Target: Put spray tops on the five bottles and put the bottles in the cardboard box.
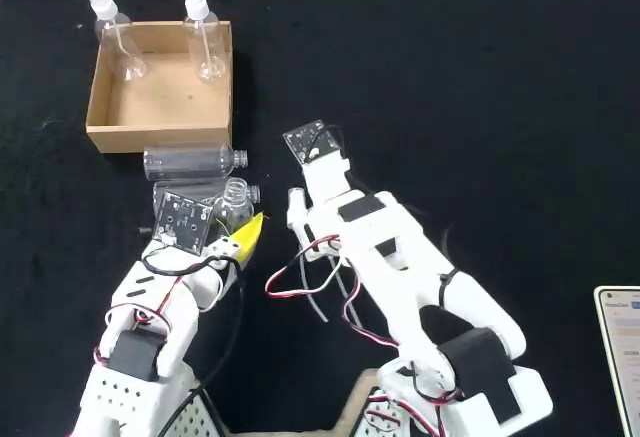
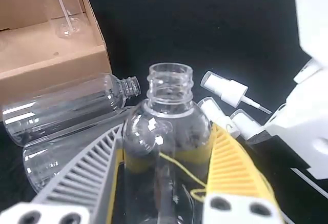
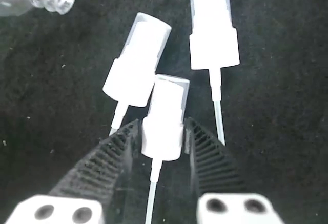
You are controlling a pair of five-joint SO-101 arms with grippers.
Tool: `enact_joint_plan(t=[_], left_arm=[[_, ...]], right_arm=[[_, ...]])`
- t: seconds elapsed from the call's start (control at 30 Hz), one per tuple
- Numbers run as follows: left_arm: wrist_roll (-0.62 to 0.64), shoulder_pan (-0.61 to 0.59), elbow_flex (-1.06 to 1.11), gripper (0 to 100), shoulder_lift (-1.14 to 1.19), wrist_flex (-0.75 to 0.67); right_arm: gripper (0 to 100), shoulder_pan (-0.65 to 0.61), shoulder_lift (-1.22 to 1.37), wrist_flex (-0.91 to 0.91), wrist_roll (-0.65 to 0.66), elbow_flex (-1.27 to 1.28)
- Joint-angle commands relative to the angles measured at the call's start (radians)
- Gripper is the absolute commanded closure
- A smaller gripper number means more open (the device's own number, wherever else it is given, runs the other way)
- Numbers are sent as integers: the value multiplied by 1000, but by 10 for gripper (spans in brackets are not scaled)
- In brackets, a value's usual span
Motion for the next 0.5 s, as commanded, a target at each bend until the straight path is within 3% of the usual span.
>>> enact_joint_plan(t=[0.0,0.33,0.47], left_arm=[[3,-1,4,830,-5,-15],[3,-2,4,830,-5,-15],[3,-2,4,830,-5,-15]], right_arm=[[835,14,8,12,6,-51],[848,15,147,44,6,-142],[986,17,133,61,6,-156]])
